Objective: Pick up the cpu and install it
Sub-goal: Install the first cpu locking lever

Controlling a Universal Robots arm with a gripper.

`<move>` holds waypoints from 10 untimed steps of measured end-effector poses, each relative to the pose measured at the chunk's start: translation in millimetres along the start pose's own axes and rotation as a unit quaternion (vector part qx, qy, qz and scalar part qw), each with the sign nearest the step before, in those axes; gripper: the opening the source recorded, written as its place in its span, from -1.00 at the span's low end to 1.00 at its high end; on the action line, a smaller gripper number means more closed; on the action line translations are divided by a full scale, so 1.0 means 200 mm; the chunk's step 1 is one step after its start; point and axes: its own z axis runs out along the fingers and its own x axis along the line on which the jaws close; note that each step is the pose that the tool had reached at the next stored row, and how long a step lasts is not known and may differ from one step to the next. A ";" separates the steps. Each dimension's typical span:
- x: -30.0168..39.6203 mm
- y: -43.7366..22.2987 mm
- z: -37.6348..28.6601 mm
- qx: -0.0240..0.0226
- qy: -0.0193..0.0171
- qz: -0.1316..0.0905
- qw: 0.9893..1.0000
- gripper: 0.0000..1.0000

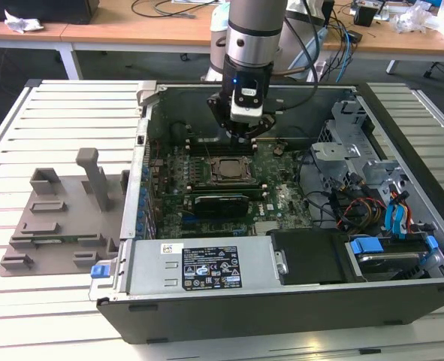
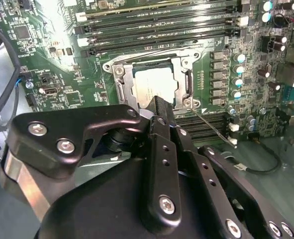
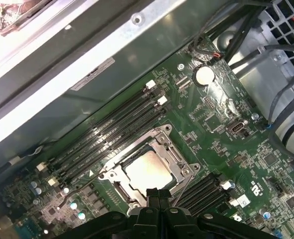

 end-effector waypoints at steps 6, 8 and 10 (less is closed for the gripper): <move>0.000 0.000 0.000 0.000 -0.002 -0.040 0.999 -0.79; 0.000 0.000 0.000 0.000 -0.003 -0.048 0.999 -0.79; 0.000 0.000 0.000 0.000 -0.003 -0.062 0.998 -0.79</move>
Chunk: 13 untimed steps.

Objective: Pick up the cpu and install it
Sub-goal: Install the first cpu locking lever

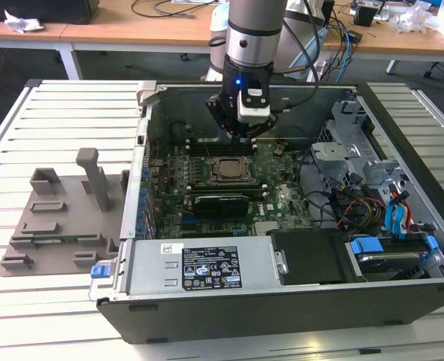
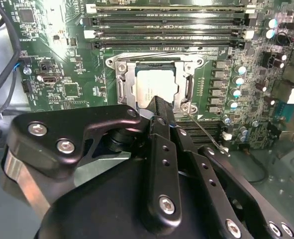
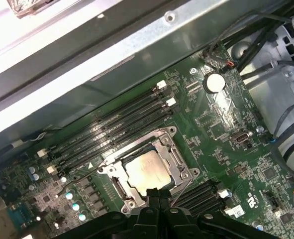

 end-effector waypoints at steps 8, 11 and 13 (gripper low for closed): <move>0.000 0.000 0.000 0.000 -0.002 -0.042 0.999 -0.79; 0.000 0.000 0.000 0.000 -0.003 -0.063 0.998 -0.79; 0.000 0.000 0.000 0.000 -0.004 -0.071 0.997 -0.79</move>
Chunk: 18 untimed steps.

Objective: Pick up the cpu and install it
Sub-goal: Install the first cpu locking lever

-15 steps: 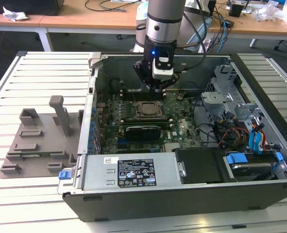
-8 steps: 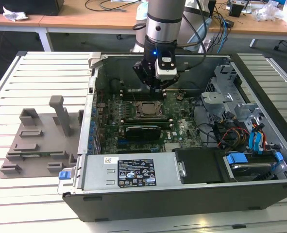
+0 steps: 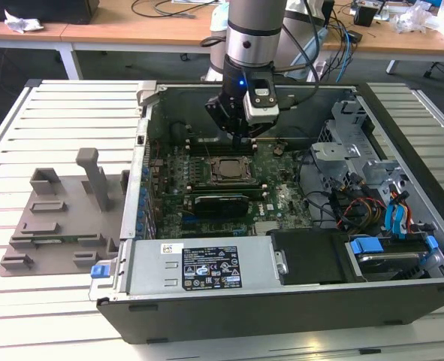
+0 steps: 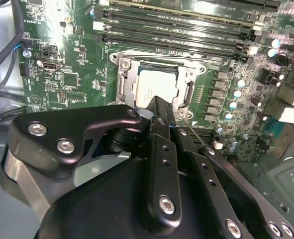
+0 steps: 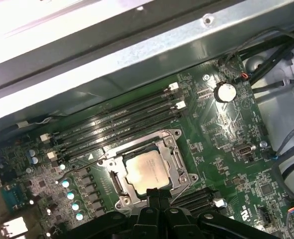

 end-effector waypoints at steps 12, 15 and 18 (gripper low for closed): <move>0.000 0.001 0.000 0.000 -0.004 -0.073 0.997 -0.79; 0.000 0.001 0.000 0.000 -0.005 -0.091 0.996 -0.79; 0.000 0.001 0.000 0.001 -0.006 -0.117 0.993 -0.79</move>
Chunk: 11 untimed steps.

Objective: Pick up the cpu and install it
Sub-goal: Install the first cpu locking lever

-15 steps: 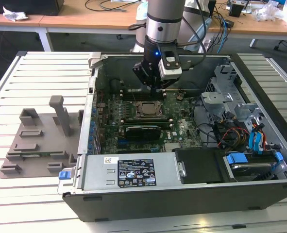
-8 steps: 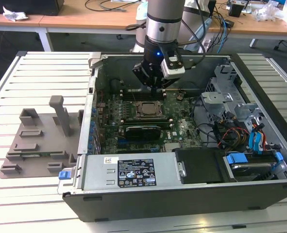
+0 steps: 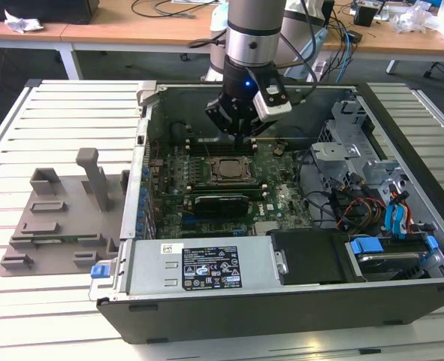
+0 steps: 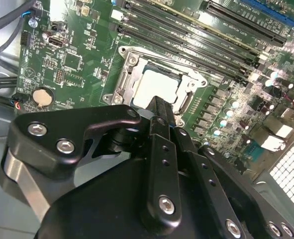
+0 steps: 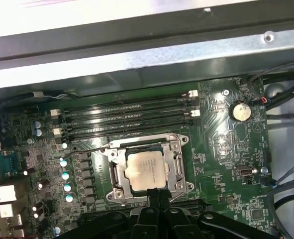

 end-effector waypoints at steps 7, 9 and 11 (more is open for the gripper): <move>0.000 0.001 0.000 0.000 -0.002 -0.029 1.000 -0.79; 0.000 0.002 0.000 0.000 -0.002 -0.041 0.999 -0.79; 0.000 0.003 0.000 0.000 -0.003 -0.059 0.998 -0.79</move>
